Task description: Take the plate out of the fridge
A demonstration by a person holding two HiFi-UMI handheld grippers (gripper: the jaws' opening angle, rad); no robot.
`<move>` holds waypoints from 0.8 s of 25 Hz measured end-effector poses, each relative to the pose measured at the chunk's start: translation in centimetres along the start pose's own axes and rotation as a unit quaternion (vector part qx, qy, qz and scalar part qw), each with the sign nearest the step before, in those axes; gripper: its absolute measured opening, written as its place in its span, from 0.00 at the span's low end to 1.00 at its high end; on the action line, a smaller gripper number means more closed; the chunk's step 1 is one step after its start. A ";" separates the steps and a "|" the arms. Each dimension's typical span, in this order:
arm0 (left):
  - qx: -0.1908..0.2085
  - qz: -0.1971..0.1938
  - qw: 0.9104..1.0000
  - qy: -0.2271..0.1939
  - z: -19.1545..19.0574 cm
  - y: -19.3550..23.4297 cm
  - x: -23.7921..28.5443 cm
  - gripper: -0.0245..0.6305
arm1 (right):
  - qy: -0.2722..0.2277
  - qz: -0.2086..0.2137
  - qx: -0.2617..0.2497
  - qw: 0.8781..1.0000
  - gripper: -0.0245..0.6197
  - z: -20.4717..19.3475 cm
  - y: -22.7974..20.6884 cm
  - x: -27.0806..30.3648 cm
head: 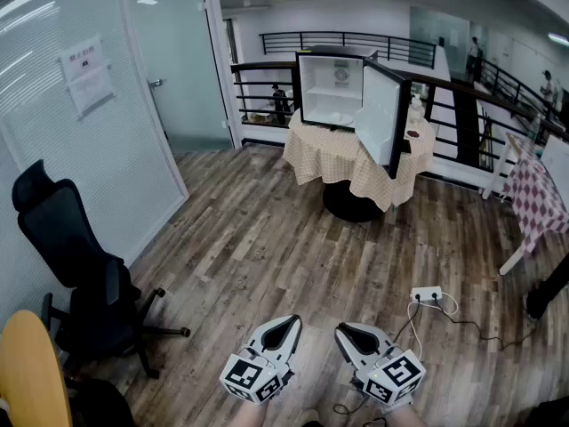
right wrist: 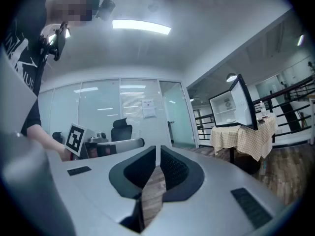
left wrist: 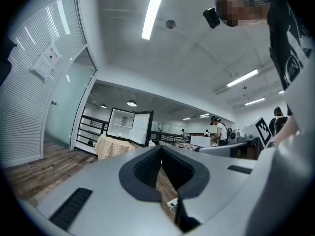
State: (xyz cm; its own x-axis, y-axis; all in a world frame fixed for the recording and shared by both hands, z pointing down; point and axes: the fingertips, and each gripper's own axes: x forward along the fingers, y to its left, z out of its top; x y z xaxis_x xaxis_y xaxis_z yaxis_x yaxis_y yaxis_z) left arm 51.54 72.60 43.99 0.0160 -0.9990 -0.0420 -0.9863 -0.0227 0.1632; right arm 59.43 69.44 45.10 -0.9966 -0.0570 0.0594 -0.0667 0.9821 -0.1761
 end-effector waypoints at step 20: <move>-0.020 0.027 0.999 0.008 -1.3 8.7 1.5 0.05 | 0.000 -0.008 0.022 1.000 0.12 -0.8 -3.8 8.7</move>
State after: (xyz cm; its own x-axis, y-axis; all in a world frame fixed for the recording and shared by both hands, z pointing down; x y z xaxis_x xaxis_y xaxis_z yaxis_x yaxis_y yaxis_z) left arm 43.19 70.84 46.63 -0.0344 -0.9993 -0.0155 -0.9787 0.0305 0.2032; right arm 51.09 65.40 47.07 -0.9954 -0.0732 0.0618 -0.0851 0.9720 -0.2191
